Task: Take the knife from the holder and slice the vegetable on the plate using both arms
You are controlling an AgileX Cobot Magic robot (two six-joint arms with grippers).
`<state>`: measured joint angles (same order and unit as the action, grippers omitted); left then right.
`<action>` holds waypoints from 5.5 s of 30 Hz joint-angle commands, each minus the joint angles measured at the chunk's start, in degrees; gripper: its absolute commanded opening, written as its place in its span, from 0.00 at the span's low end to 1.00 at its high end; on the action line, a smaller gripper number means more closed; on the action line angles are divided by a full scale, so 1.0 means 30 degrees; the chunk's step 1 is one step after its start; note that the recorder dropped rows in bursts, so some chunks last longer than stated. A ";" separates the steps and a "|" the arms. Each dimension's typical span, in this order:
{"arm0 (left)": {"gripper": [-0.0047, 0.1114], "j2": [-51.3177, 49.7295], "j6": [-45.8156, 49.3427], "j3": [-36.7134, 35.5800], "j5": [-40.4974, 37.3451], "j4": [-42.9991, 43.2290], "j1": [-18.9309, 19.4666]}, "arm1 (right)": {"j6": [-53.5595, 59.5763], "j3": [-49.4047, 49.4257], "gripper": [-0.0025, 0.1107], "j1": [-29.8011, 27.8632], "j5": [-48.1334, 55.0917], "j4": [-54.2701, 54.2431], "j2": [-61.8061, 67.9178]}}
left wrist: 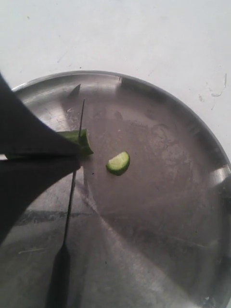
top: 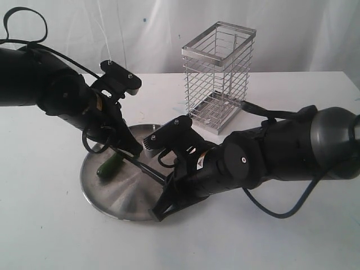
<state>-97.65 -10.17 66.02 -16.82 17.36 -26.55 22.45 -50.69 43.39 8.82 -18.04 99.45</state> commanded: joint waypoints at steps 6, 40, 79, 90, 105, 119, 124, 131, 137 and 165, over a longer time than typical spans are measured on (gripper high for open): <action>0.04 -0.0799 -0.0103 -0.0093 0.0012 -0.0125 0.0077 | 0.0246 -0.0007 0.02 0.0005 0.0178 -0.0037 -0.0220; 0.04 -0.0906 -0.0121 0.1101 0.0648 0.0474 0.0236 | 0.0296 -0.0007 0.02 0.0005 0.0284 0.0000 -0.0220; 0.04 -0.0587 -0.0101 -0.1666 0.2753 -0.2951 0.0798 | 0.0600 -0.0007 0.02 0.0005 -0.0802 -0.0032 0.1081; 0.04 -0.0587 -0.0101 -0.2675 0.4125 -0.3207 0.0597 | 0.0600 -0.0007 0.02 0.0005 -0.0931 -0.0032 0.1131; 0.04 -0.2282 -0.0226 -0.2919 0.5453 -0.3352 -0.0101 | 0.0600 -0.0007 0.02 0.0005 -0.0859 -0.0032 0.1131; 0.04 -0.1120 -0.0017 -0.2317 0.5607 -0.3263 -0.0143 | 0.0600 -0.0007 0.02 0.0005 -0.0859 -0.0032 0.1131; 0.04 0.0139 0.0036 -0.2317 0.5253 -0.3213 -0.0143 | 0.0600 -0.0007 0.02 0.0005 -0.0859 0.0008 0.1131; 0.05 -0.0040 0.0954 -0.2421 0.3424 -0.3168 0.0071 | 0.0600 -0.0007 0.02 -0.0028 -0.0817 0.0008 0.1131; 0.22 -0.0240 0.1042 -0.3009 0.3933 -0.3134 0.0486 | 0.0600 -0.0007 0.02 -0.0028 -0.0700 0.0008 0.1131; 0.20 -0.2286 0.0541 -0.2738 0.5747 -0.3066 0.0436 | 0.0600 -0.0007 0.02 -0.0028 -0.0429 -0.0037 0.1131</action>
<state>-105.81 -8.71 57.60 2.65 7.91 -25.22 23.57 -50.69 43.39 6.92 -18.52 103.64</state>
